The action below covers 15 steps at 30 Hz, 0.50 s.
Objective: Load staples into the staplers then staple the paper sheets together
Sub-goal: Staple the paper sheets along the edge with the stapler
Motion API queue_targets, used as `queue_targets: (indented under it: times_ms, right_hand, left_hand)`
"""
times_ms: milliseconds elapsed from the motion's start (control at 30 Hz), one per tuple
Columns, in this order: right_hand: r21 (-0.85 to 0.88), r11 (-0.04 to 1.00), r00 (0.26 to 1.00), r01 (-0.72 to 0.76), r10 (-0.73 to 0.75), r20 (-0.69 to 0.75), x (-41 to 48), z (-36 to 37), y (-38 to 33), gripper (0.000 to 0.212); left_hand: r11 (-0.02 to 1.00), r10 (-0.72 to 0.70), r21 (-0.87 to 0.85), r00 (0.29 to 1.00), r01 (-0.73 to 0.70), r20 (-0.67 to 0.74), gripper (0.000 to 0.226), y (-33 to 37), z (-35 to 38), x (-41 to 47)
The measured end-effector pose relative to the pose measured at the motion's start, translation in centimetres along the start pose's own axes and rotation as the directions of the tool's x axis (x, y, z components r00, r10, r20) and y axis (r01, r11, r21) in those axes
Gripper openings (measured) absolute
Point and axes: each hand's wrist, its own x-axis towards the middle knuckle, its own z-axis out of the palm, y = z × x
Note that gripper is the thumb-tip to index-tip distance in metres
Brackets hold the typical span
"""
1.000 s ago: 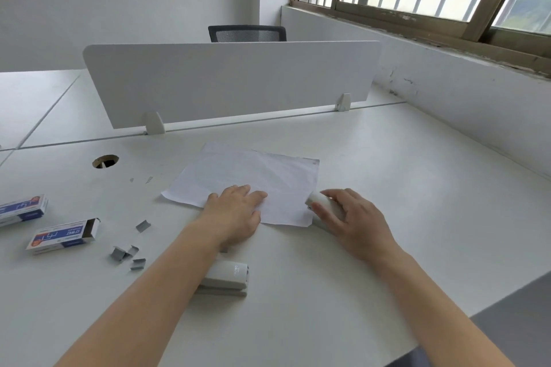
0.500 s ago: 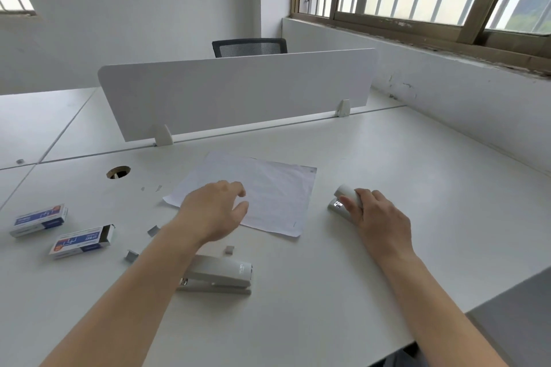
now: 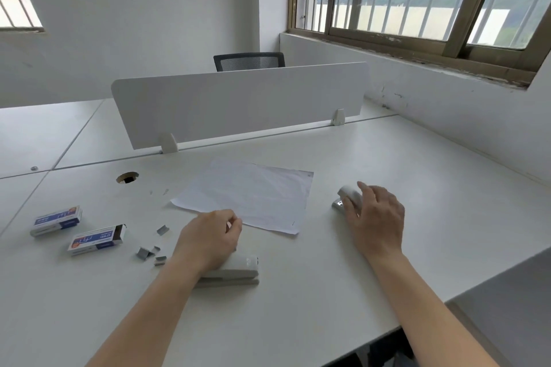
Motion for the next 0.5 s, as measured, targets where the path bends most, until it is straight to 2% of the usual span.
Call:
queue_targets:
  times_ms: [67, 100, 167, 233, 300, 367, 433, 500]
  right_hand:
    - [0.065, 0.993, 0.990, 0.100, -0.093, -0.103, -0.9, -0.5, -1.6, 0.041]
    - [0.159, 0.975, 0.985, 0.152, -0.137, -0.103, -1.5, -0.8, -2.9, 0.039]
    - [0.406, 0.892, 0.973, 0.197, -0.228, 0.028, -3.3, -1.6, -5.7, 0.038]
    - [0.561, 0.805, 0.901, 0.193, -0.372, 0.224, -5.1, -2.5, -8.3, 0.040]
    - [0.599, 0.760, 0.770, 0.253, -0.533, 0.351, -6.9, -3.0, -10.5, 0.051]
    - [0.581, 0.733, 0.648, 0.354, -0.640, 0.413, -8.1, -2.9, -12.2, 0.061]
    - [0.554, 0.707, 0.605, 0.440, -0.689, 0.399, -8.3, -2.4, -12.9, 0.055]
    - [0.582, 0.698, 0.627, 0.416, -0.685, 0.373, -7.9, -2.3, -12.4, 0.047]
  left_hand:
    - [0.999, -0.018, -0.032, 0.999, 0.017, -0.029, 0.024, -0.1, -0.1, 0.0]
    - [0.999, -0.017, -0.046, 0.999, 0.015, -0.051, 0.023, 0.0, -0.3, 0.1]
    - [0.996, -0.018, -0.092, 0.997, 0.011, -0.076, 0.022, 0.1, -0.7, 0.5]
    - [0.992, -0.030, -0.128, 0.997, 0.020, -0.076, 0.022, 0.3, -0.8, 0.9]
    - [0.989, -0.044, -0.146, 0.996, 0.032, -0.076, 0.022, 0.3, -0.8, 1.1]
    - [0.975, -0.060, -0.217, 0.994, 0.040, -0.086, 0.024, 0.1, -0.9, 1.3]
    - [0.926, -0.102, -0.374, 0.987, 0.048, -0.126, 0.026, 0.2, -1.2, 1.5]
    - [0.821, -0.200, -0.567, 0.963, 0.066, -0.178, 0.026, 0.4, -1.8, 1.7]
